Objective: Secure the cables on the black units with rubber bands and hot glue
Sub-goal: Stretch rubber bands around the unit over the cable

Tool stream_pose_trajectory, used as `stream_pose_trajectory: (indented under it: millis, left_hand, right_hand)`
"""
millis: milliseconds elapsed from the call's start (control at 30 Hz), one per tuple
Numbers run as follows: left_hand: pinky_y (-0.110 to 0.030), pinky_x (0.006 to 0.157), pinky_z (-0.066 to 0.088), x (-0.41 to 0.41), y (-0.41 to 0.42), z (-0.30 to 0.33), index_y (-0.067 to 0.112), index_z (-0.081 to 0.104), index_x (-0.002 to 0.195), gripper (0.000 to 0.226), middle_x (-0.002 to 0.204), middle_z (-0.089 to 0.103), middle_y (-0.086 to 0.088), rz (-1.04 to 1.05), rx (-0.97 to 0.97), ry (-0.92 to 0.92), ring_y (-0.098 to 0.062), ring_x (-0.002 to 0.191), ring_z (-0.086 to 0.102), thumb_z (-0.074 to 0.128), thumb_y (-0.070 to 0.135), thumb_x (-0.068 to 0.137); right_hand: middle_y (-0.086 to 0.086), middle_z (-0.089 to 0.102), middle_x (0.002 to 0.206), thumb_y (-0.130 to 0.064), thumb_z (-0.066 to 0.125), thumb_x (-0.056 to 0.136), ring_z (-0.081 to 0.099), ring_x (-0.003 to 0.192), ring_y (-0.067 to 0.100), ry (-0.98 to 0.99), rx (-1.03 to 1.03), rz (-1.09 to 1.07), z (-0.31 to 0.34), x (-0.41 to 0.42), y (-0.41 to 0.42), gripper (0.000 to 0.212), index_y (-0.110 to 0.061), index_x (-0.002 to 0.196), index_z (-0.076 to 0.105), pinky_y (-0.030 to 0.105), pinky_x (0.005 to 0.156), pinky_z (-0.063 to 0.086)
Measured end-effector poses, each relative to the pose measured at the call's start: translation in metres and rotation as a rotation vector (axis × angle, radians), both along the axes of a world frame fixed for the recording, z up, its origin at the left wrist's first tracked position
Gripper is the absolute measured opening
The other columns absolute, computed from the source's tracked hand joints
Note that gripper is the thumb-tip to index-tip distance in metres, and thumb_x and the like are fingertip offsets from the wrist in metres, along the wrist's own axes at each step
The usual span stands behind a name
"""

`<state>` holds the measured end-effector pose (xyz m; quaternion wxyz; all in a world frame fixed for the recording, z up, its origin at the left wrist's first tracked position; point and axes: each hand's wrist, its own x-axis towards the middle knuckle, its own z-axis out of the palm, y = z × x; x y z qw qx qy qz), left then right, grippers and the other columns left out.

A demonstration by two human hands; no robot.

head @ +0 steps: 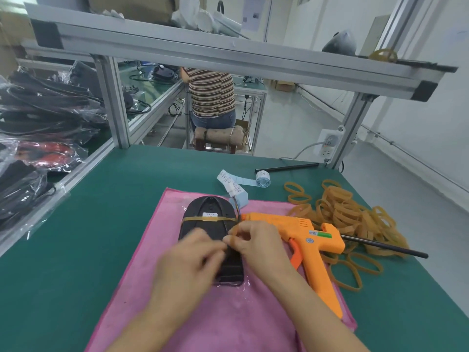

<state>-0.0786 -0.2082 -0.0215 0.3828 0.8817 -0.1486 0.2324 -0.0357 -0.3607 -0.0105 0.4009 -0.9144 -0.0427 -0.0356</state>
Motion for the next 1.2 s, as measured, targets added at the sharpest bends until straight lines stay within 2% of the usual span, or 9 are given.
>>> stream_pose_trajectory:
  millis: [100, 200, 367, 467, 667, 767, 833, 1000, 1200]
  left_hand:
    - [-0.019, 0.068, 0.039, 0.018, 0.036, -0.004, 0.025, 0.068, 0.096, 0.013, 0.087, 0.060, 0.012, 0.316, -0.415, 0.231, 0.001, 0.076, 0.054, 0.071, 0.023, 0.084]
    - [-0.030, 0.084, 0.041, 0.023, 0.051, -0.013, 0.018, 0.063, 0.108, 0.043, 0.104, 0.061, 0.002, 0.292, -0.232, 0.667, -0.016, 0.098, 0.058, 0.070, 0.051, 0.081]
    - [-0.039, 0.097, 0.048, 0.028, 0.044, -0.013, 0.007, 0.072, 0.091, 0.047, 0.093, 0.075, -0.006, 0.140, -0.232, 0.781, -0.024, 0.100, 0.067, 0.051, 0.049, 0.094]
    - [-0.036, 0.090, 0.049, 0.027, 0.039, -0.013, 0.004, 0.070, 0.093, 0.051, 0.090, 0.072, -0.011, 0.158, -0.180, 0.758, -0.026, 0.092, 0.068, 0.046, 0.049, 0.096]
    - [-0.030, 0.055, 0.026, 0.019, 0.031, -0.009, 0.001, 0.042, 0.064, 0.049, 0.066, 0.031, -0.002, 0.233, -0.151, 0.609, -0.017, 0.053, 0.030, 0.049, 0.037, 0.097]
    - [-0.030, 0.055, 0.025, 0.016, 0.030, -0.010, 0.007, 0.042, 0.062, 0.047, 0.069, 0.033, -0.002, 0.222, -0.195, 0.588, -0.017, 0.055, 0.033, 0.051, 0.039, 0.096]
    - [-0.026, 0.060, 0.033, 0.013, 0.027, -0.014, 0.009, 0.059, 0.076, 0.041, 0.084, 0.045, -0.003, 0.227, -0.248, 0.599, -0.017, 0.071, 0.048, 0.051, 0.045, 0.095]
    - [-0.021, 0.084, 0.034, 0.012, 0.018, 0.003, 0.035, 0.064, 0.120, 0.027, 0.110, 0.050, 0.006, 0.190, -0.449, 0.403, -0.007, 0.103, 0.051, 0.055, 0.034, 0.094]
    - [-0.029, 0.081, 0.054, 0.017, 0.012, 0.022, 0.037, 0.070, 0.111, 0.037, 0.106, 0.073, 0.012, 0.001, -1.069, 0.466, -0.012, 0.097, 0.070, 0.061, 0.009, 0.089]
  right_hand:
    - [0.008, 0.070, 0.077, -0.016, 0.076, 0.080, 0.062, 0.069, 0.010, 0.109, 0.199, 0.012, 0.001, -0.003, -0.006, 0.017, -0.009, 0.095, 0.075, 0.019, 0.072, 0.050]
    - [0.012, 0.072, 0.086, -0.014, 0.076, 0.081, 0.069, 0.082, 0.018, 0.200, 0.284, 0.054, 0.000, -0.006, -0.011, 0.026, -0.008, 0.106, 0.071, 0.024, 0.083, 0.054]
    - [-0.006, 0.048, 0.056, -0.029, 0.074, 0.084, 0.043, 0.052, 0.002, 0.307, 0.150, 0.024, -0.001, 0.000, -0.015, 0.028, -0.004, 0.076, 0.065, 0.017, 0.058, 0.038]
    - [-0.015, 0.038, 0.037, -0.037, 0.070, 0.086, 0.035, 0.036, 0.000, 0.400, 0.118, 0.011, -0.001, 0.000, -0.019, 0.044, -0.015, 0.052, 0.053, 0.010, 0.040, 0.025]
    - [-0.009, 0.058, 0.060, -0.039, 0.067, 0.089, 0.050, 0.050, 0.000, 0.465, 0.124, 0.034, 0.000, 0.004, -0.018, 0.032, -0.011, 0.075, 0.069, 0.006, 0.042, 0.033]
    - [-0.010, 0.072, 0.077, -0.029, 0.068, 0.089, 0.067, 0.079, -0.001, 0.546, 0.277, 0.053, 0.001, 0.004, -0.016, 0.020, -0.012, 0.078, 0.071, 0.004, 0.070, 0.048]
    - [0.005, 0.074, 0.101, -0.022, 0.068, 0.089, 0.067, 0.102, 0.017, 0.568, 0.365, 0.044, 0.001, 0.005, -0.017, 0.016, -0.006, 0.093, 0.072, 0.025, 0.097, 0.049]
    - [0.019, 0.065, 0.121, -0.001, 0.059, 0.091, 0.063, 0.113, 0.027, 0.724, 0.841, 0.144, -0.004, -0.009, -0.015, 0.029, 0.008, 0.117, 0.062, 0.036, 0.102, 0.047]
    - [0.017, 0.069, 0.113, -0.015, 0.064, 0.077, 0.068, 0.100, 0.020, 0.552, 1.059, 0.176, 0.015, -0.007, -0.014, 0.041, 0.008, 0.110, 0.064, 0.026, 0.091, 0.054]
